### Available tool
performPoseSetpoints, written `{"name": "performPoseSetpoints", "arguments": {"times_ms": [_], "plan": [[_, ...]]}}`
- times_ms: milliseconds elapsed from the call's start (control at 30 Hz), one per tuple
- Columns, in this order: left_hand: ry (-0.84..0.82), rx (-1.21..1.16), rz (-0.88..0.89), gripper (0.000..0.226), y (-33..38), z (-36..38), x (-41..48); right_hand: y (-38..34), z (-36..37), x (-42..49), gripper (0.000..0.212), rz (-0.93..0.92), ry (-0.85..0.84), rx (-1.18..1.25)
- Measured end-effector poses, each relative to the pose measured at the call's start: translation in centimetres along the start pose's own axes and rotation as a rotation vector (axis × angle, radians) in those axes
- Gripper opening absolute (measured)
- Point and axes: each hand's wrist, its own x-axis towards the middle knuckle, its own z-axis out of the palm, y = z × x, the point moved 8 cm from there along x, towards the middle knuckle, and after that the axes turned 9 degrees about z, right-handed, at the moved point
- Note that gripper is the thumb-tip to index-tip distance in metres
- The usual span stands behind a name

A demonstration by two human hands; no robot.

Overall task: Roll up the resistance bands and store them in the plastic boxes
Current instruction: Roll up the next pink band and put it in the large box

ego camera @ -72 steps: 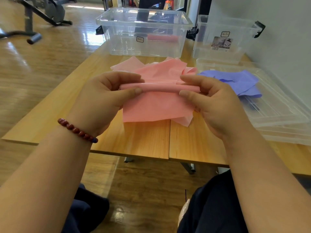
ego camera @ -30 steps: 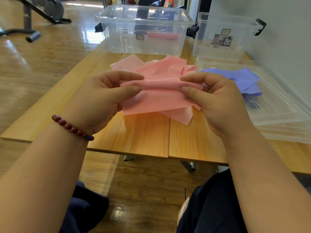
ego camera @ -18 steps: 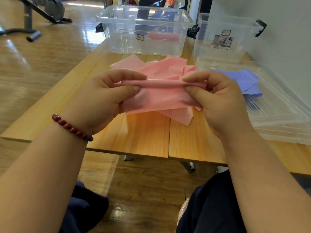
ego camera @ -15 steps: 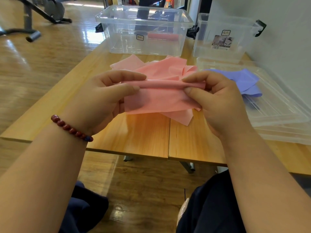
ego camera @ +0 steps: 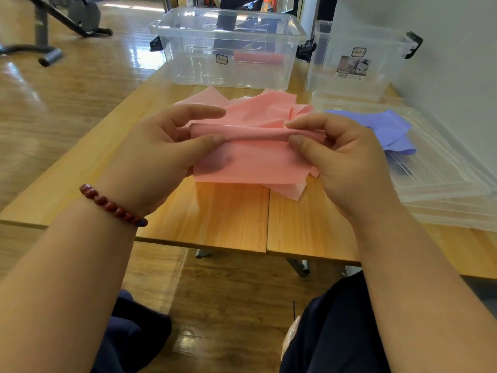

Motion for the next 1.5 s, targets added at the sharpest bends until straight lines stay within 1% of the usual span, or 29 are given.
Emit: {"name": "performPoseSetpoints", "arguments": {"times_ms": [100, 233, 300, 367, 400, 567, 667, 767, 867, 1000, 1133, 1200, 1267, 1367, 1500], "plan": [[-0.002, 0.073, 0.003, 0.035, 0.0, -0.2, 0.1, -0.3, -0.1, -0.1, 0.022, -0.031, 0.014, -0.059], [-0.01, 0.09, 0.002, 0.031, 0.0, -0.2, 0.0, -0.7, 0.0, -0.3, 0.026, -0.066, 0.022, -0.094], [-0.011, 0.089, 0.005, 0.025, 0.1, -0.2, 0.0, -0.7, 0.0, -0.3, 0.029, -0.054, 0.022, -0.068], [-0.007, 0.09, 0.013, 0.014, 0.1, -0.2, 0.0, -0.7, 0.0, -0.3, 0.03, -0.037, 0.017, -0.022], [-0.002, 0.091, 0.014, 0.014, 0.1, -0.2, 0.1, -0.7, 0.0, -0.4, 0.03, -0.033, 0.016, 0.0], [-0.006, 0.045, -0.007, 0.021, -0.2, -0.1, 0.0, -0.4, -0.2, -0.2, 0.03, 0.025, 0.016, 0.116], [-0.019, 0.011, -0.021, 0.017, -0.1, 0.0, -0.1, 0.0, 0.1, -0.2, 0.03, 0.059, -0.012, 0.128], [-0.01, -0.019, -0.021, 0.031, 0.0, 0.0, -0.1, 0.1, 0.2, -0.2, 0.022, 0.069, -0.043, 0.162], [0.032, -0.029, -0.013, 0.028, -0.1, -0.3, 0.0, 0.0, 0.1, -0.1, 0.02, 0.051, -0.009, 0.144], [0.022, -0.058, 0.004, 0.023, 0.0, -0.1, 0.1, 0.3, 0.2, -0.1, 0.028, 0.078, -0.024, 0.153], [0.012, -0.077, 0.01, 0.023, 0.0, 0.0, 0.0, 0.9, 0.5, 0.0, 0.019, 0.153, -0.056, 0.137], [0.014, -0.105, 0.002, 0.019, 0.0, -0.2, 0.0, 0.9, 0.5, -0.1, 0.013, 0.149, -0.047, 0.091], [0.011, -0.086, 0.01, 0.015, -0.1, -0.3, 0.1, 0.6, 0.4, -0.1, 0.015, 0.115, -0.026, 0.047], [0.004, -0.005, 0.034, 0.025, 0.0, -0.4, 0.1, 0.0, 0.2, -0.2, 0.018, 0.065, -0.019, 0.041], [0.001, 0.009, 0.011, 0.034, 0.0, -0.2, 0.0, -0.1, 0.2, -0.1, 0.021, 0.028, -0.01, 0.051]]}}
